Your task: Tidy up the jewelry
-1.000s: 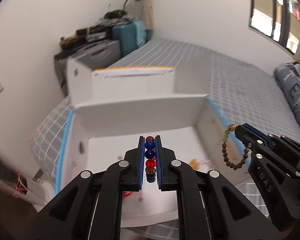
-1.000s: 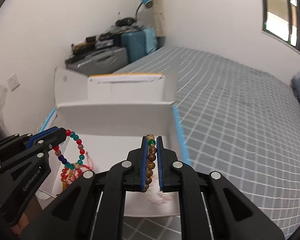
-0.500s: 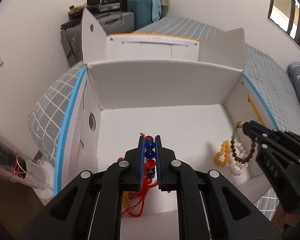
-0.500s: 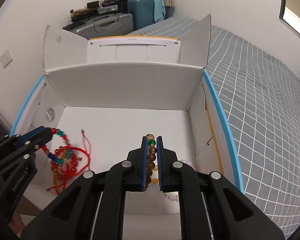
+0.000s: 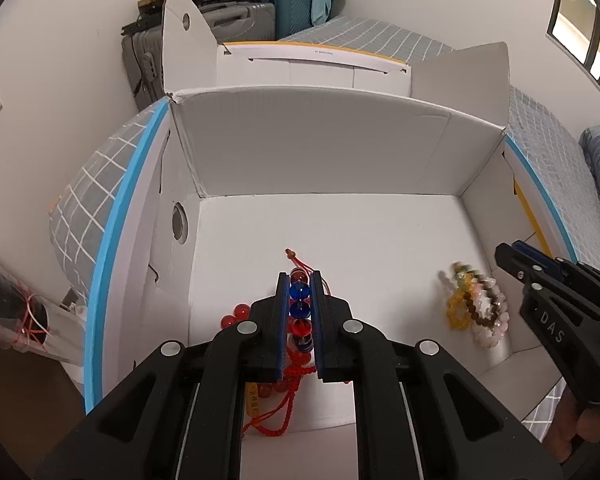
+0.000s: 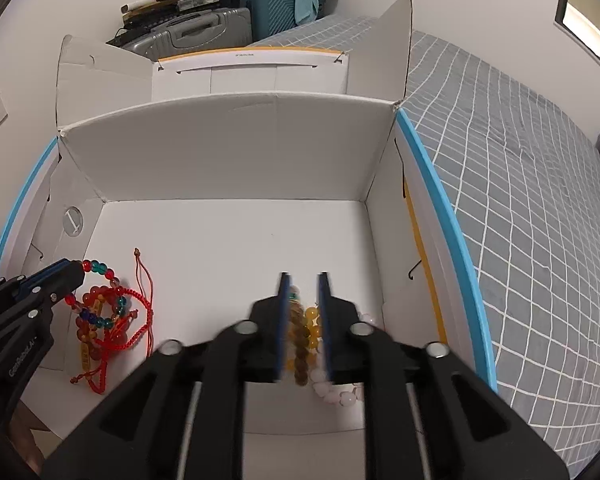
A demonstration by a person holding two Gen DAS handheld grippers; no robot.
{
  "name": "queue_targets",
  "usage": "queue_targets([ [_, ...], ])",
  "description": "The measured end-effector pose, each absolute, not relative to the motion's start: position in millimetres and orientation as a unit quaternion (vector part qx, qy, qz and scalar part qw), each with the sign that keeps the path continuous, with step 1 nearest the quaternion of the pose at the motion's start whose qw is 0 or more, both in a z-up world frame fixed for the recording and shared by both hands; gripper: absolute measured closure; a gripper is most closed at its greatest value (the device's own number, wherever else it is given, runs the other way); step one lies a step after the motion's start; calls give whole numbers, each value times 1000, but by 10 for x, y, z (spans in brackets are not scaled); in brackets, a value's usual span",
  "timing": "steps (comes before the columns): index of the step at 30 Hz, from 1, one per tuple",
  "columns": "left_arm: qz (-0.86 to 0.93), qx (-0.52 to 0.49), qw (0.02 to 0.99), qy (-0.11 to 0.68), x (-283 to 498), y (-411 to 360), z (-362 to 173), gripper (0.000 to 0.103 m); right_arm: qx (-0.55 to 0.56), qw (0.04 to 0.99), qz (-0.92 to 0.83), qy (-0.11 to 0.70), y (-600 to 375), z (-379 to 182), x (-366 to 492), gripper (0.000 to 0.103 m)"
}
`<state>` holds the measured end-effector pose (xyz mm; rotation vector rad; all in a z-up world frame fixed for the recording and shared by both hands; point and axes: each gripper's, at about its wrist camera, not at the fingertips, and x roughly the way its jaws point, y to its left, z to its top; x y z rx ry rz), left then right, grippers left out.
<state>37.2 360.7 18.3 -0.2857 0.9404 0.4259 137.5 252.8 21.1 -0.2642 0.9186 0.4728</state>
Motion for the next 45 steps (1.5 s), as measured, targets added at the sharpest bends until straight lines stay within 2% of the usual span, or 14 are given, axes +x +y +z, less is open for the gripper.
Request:
queue_targets([
  [2,212,-136,864,435,325,3606,249,88,-120,869,226,424,2491,281,1327,59],
  [3,209,-138,868,428,291,3590,290,78,-117,872,225,418,2478,310,1304,53],
  [4,210,-139,870,423,255,3577,319,63,-115,876,224,412,2457,349,1281,49],
  [5,215,-135,873,415,214,3550,366,55,-110,881,224,403,2423,400,1250,39],
  [6,220,-132,877,407,181,3525,405,41,-106,884,224,396,2389,445,1222,29],
  [7,228,-126,881,395,122,3491,464,33,-103,889,223,387,2348,492,1184,26],
  [9,235,-119,889,376,17,3436,556,24,-96,897,216,375,2254,575,1111,15],
  [10,237,-117,892,367,-53,3402,607,15,-92,899,213,371,2216,605,1081,12],
  [12,240,-119,900,345,-214,3339,694,6,-79,905,213,360,2110,688,984,7],
  [20,236,-101,909,328,-633,3045,740,5,-76,915,230,323,1821,845,494,7],
  [28,227,-109,906,340,-805,2939,580,5,-72,908,248,329,1646,709,164,7],
  [45,226,-109,906,342,-888,2922,491,6,-73,906,240,340,1622,583,141,7],
])
